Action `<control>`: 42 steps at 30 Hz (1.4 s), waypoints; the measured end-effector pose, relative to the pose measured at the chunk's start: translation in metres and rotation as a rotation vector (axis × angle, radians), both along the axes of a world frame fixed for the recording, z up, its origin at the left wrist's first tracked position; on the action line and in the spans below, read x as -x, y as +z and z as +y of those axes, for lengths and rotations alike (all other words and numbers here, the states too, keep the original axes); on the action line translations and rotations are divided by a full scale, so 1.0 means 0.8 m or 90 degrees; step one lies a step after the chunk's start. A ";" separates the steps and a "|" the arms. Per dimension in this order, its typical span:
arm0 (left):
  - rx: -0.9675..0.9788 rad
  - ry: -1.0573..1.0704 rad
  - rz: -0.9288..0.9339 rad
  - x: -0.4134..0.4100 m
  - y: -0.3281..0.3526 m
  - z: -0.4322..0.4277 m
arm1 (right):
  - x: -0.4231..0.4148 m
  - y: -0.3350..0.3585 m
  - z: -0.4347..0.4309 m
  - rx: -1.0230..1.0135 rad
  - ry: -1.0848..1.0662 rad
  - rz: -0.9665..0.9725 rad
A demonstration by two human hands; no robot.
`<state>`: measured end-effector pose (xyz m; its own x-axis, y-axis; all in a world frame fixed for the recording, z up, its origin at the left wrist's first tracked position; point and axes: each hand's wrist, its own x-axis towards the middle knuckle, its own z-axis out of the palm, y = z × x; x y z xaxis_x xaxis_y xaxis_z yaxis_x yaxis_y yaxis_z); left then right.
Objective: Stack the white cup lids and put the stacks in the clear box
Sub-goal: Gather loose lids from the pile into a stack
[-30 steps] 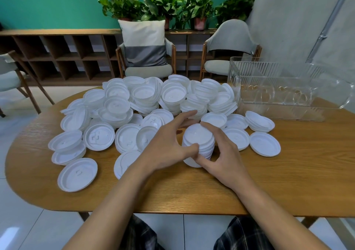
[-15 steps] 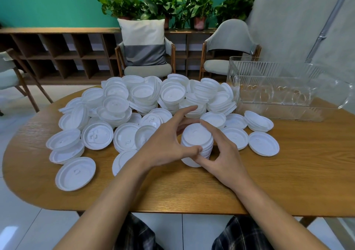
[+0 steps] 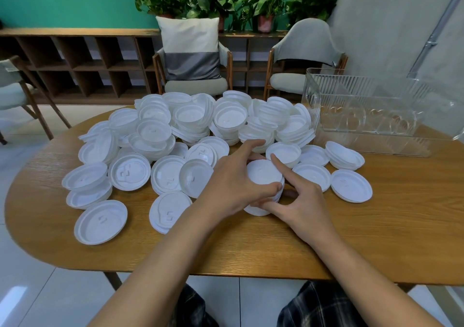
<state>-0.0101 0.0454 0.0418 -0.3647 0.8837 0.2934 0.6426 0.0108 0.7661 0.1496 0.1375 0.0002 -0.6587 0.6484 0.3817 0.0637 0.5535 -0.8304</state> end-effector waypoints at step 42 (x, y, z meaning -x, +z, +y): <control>-0.074 0.122 0.361 0.068 -0.064 -0.097 | 0.006 -0.002 0.000 -0.116 -0.009 -0.104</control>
<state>-0.0645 -0.0325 -0.0092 -0.2727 0.7680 0.5795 0.9457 0.1031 0.3083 0.1446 0.1377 -0.0018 -0.7126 0.5882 0.3823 0.1972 0.6910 -0.6955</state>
